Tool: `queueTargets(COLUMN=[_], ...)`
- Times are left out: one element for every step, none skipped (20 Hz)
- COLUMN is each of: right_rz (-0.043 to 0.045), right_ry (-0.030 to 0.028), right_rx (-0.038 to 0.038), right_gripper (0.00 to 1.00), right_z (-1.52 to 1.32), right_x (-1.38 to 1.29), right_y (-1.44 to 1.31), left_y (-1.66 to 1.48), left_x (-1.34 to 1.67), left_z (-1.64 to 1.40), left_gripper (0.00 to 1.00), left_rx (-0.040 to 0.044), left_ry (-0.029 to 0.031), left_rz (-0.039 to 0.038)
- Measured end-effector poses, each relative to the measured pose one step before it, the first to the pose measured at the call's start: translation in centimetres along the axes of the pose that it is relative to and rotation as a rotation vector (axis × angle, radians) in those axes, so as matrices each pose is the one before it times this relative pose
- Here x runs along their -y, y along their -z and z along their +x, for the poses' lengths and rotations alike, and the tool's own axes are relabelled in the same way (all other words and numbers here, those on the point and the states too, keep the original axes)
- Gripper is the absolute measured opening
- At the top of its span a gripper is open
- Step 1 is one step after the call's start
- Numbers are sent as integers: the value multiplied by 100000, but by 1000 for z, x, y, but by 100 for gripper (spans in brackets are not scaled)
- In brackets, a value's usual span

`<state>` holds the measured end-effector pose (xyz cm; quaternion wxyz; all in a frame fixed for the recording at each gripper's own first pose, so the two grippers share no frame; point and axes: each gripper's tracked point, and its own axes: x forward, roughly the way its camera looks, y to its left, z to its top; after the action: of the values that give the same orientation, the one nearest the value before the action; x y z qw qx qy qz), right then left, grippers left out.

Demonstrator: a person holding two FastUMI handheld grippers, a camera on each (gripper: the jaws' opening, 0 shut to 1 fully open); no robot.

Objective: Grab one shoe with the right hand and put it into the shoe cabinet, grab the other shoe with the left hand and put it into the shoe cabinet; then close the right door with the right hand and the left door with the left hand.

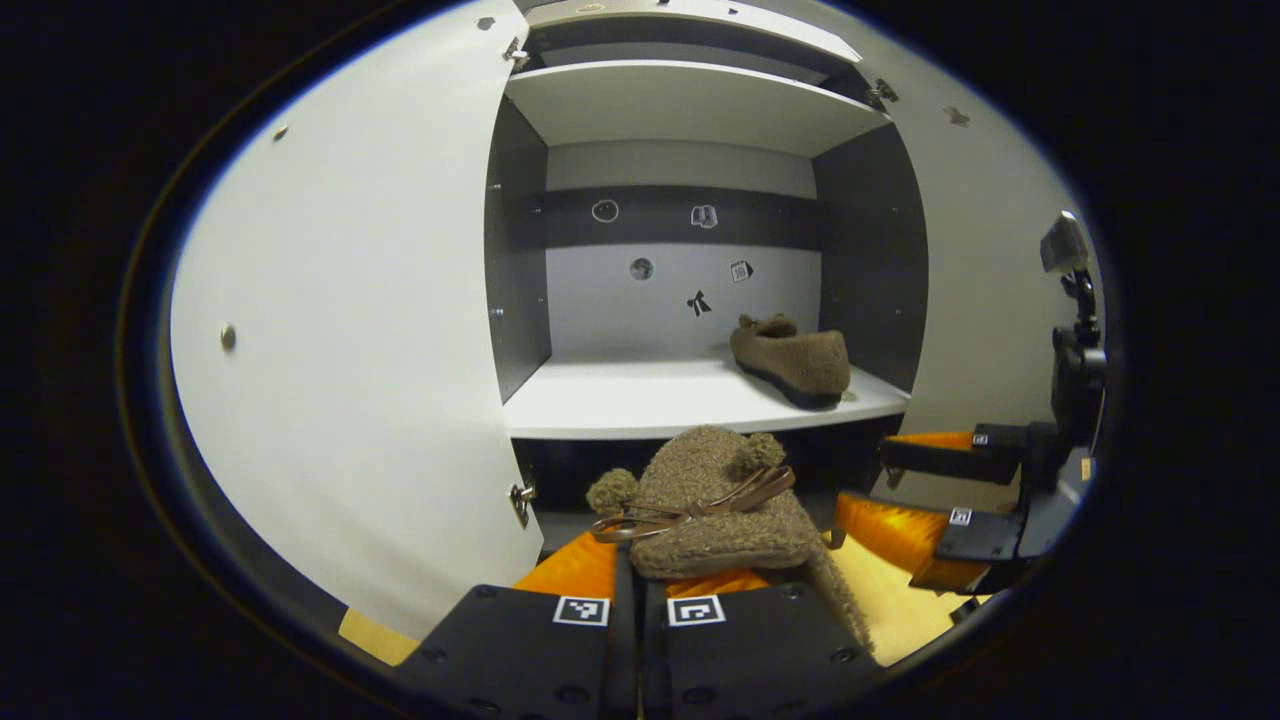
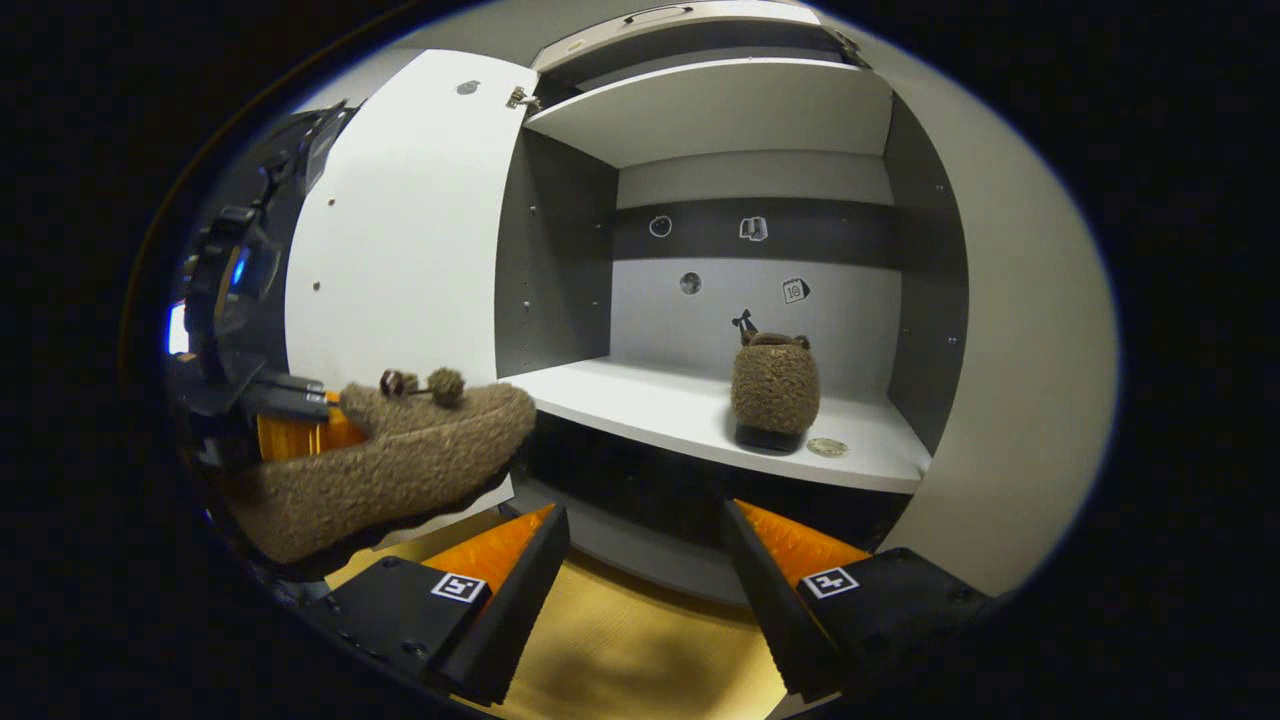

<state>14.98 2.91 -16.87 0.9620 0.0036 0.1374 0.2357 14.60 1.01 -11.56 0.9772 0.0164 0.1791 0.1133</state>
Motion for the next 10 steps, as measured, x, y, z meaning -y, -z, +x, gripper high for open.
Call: queueTargets(right_rz=[294, 797, 210, -724, -578, 83, 593, -225, -1189, -1221], right_ry=[-1823, -1280, -770, 36, 344, -677, -846, 43, -217, -644], right_rx=[792, 503, 638, 469, 516, 488, -519, -736, -62, 360], right_gripper=[99, 99, 98, 98, 98, 98, 98, 98, 98, 98], right_z=[-140, -56, -57, 8, 75, 73, 142, 107, -6, 8], right_x=[-5, 48, 19, 202, 263, 43, -58, 114, 127, -85], right_y=[-625, -436, -331, -267, -282, -132, 191, 192, -162, -152], left_y=[-1492, -1600, -1302, -1345, -1286, -988, -787, -743, -707, -681], left_x=[-25, -254, -268, -233, -220, -86, 86, 127, -187, -60], left_z=[517, 756, 733, 875, 925, 1021, 1064, 1114, 999, 1056], left_gripper=[7, 7, 7, 7, 7, 7, 7, 7, 7, 7], left_rx=[847, 567, 690, 1541, 1393, 831, -268, -291, -45, 546], left_ry=[-662, -1188, -895, -587, -471, 260, 743, 631, -55, 167], left_rz=[1987, 1510, 1320, 1101, 889, 759, 373, 350, 556, 924])
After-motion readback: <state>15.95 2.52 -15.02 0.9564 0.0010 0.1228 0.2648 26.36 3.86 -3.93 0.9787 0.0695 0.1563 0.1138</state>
